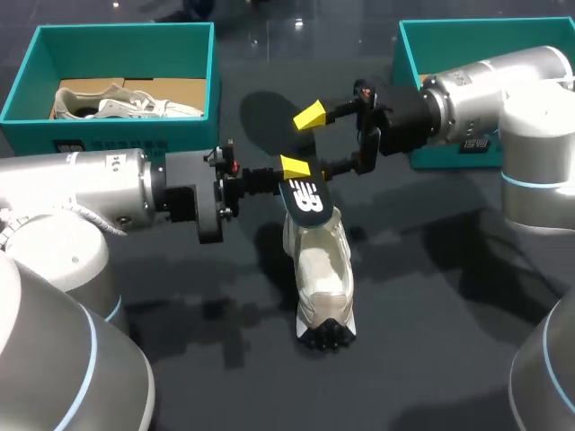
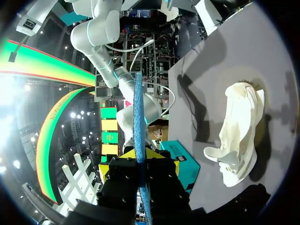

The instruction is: Take the shoe out of the shoebox, open the shoe tongue, remove and reinsert the insole, then place the shoe into the shoebox

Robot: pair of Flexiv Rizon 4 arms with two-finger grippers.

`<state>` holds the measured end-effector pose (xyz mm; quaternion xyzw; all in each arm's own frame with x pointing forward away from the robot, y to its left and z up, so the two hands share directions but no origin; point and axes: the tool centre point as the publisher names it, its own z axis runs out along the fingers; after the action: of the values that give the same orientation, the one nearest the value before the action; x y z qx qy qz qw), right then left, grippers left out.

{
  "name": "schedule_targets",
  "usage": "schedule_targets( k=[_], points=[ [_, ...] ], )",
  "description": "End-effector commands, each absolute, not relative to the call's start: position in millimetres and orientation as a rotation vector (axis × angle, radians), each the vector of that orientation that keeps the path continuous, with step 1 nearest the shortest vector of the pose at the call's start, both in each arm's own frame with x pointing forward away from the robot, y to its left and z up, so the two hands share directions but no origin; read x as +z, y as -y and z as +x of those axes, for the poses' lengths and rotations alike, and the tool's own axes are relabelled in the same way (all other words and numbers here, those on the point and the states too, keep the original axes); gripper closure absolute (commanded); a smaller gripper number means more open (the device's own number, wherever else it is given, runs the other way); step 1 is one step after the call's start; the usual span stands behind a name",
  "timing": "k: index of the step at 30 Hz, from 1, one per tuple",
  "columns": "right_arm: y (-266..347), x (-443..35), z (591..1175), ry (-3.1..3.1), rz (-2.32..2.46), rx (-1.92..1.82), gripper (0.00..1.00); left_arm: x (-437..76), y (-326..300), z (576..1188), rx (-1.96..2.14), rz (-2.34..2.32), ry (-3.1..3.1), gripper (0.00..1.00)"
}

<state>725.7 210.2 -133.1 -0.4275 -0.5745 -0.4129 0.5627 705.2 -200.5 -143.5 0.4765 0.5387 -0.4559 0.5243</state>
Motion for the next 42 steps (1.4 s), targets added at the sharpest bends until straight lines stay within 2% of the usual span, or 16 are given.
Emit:
schedule_targets(
  k=[1,4,6,7,19,21,24,26,28,30,34,38,42],
  points=[
    [-214.1,-135.3,727.3,1.356,-1.002,-0.975,0.1,-146.8,217.1,713.8,-1.094,1.145,-1.292,1.0],
    [-215.7,-135.4,727.5,1.357,-1.002,-0.977,0.29,-148.1,218.9,714.2,-1.094,1.145,-1.293,1.0],
    [-216.5,-136.1,727.9,1.357,-1.004,-0.979,0.47,-148.3,220.3,714.1,-1.094,1.143,-1.291,1.0],
    [-216.5,-136.9,728.0,1.353,-1.005,-0.983,0.51,-148.4,220.9,713.8,-1.093,1.143,-1.289,1.0],
    [-212.9,-140.1,730.0,1.335,-1.008,-0.996,0.68,-151.0,222.2,712.3,-1.077,1.136,-1.278,1.0],
    [-212.1,-140.3,730.1,1.332,-1.012,-1.002,0.75,-151.3,222.4,712.3,-1.076,1.133,-1.279,1.0],
    [-210.6,-140.5,730.3,1.328,-1.017,-1.014,0.91,-151.9,222.7,711.9,-1.079,1.131,-1.28,1.0],
    [-210.5,-140.6,730.4,1.328,-1.016,-1.019,0.89,-152.4,222.7,711.4,-1.081,1.129,-1.281,1.0],
    [-210.1,-140.8,730.8,1.328,-1.018,-1.027,0.76,-152.9,222.8,710.8,-1.082,1.128,-1.283,1.0],
    [-209.3,-141.1,731.6,1.325,-1.022,-1.037,0.75,-153.3,223.1,710.4,-1.084,1.125,-1.284,1.0],
    [-208.7,-141.3,732.5,1.322,-1.025,-1.049,0.65,-153.6,223.6,709.7,-1.086,1.121,-1.285,1.0],
    [-208.3,-141.0,733.3,1.319,-1.031,-1.057,0.69,-153.5,223.8,709.6,-1.085,1.114,-1.286,1.0],
    [-208.2,-141.4,733.9,1.311,-1.034,-1.06,0.82,-153.7,224.8,709.4,-1.085,1.111,-1.287,1.0]
  ],
)
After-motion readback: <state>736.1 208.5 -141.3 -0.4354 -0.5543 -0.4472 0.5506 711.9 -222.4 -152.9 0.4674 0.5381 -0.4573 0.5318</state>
